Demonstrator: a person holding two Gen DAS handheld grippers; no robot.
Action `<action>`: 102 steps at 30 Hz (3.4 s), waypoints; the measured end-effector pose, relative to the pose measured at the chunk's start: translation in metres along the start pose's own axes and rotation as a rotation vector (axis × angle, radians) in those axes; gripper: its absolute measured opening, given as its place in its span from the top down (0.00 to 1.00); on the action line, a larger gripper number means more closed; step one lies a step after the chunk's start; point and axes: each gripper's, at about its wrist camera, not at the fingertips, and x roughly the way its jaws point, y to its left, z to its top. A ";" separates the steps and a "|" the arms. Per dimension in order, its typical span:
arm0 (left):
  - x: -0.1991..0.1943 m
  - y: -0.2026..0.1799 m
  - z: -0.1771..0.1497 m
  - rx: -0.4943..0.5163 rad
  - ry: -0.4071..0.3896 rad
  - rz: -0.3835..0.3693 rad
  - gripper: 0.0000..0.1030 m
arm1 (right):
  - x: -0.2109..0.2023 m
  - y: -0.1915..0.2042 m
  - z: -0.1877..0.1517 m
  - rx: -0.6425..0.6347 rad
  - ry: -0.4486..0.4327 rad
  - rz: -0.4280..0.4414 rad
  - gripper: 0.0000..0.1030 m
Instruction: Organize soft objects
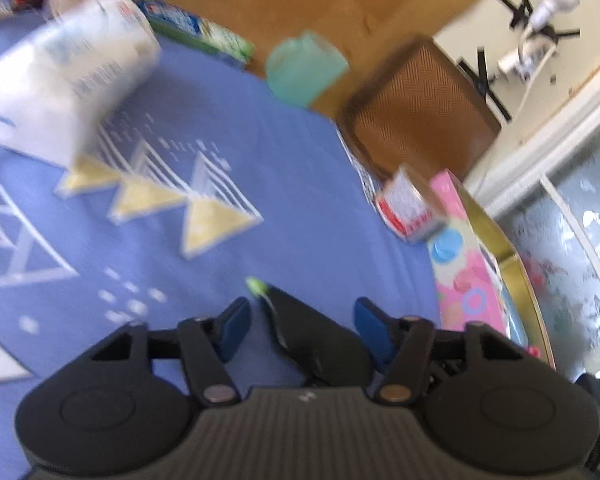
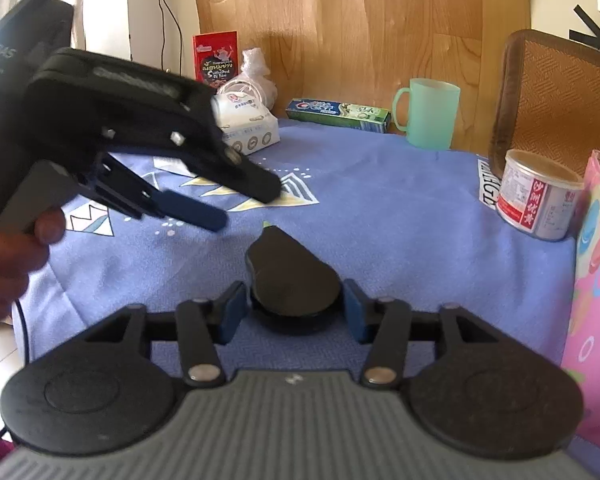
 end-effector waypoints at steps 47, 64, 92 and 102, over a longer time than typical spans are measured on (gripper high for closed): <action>0.089 -0.260 -0.031 0.659 -0.035 0.056 0.33 | -0.176 -0.175 -0.055 0.487 -0.340 -0.628 0.48; 0.023 -0.220 -0.043 0.681 -0.121 0.103 0.00 | -0.195 -0.139 -0.037 0.700 -0.341 -0.473 0.35; 0.001 -0.201 -0.052 0.689 -0.158 0.172 0.00 | -0.184 -0.107 -0.024 0.680 -0.324 -0.500 0.26; -0.004 -0.206 -0.059 0.730 -0.206 0.237 0.00 | -0.187 -0.106 -0.025 0.692 -0.338 -0.508 0.26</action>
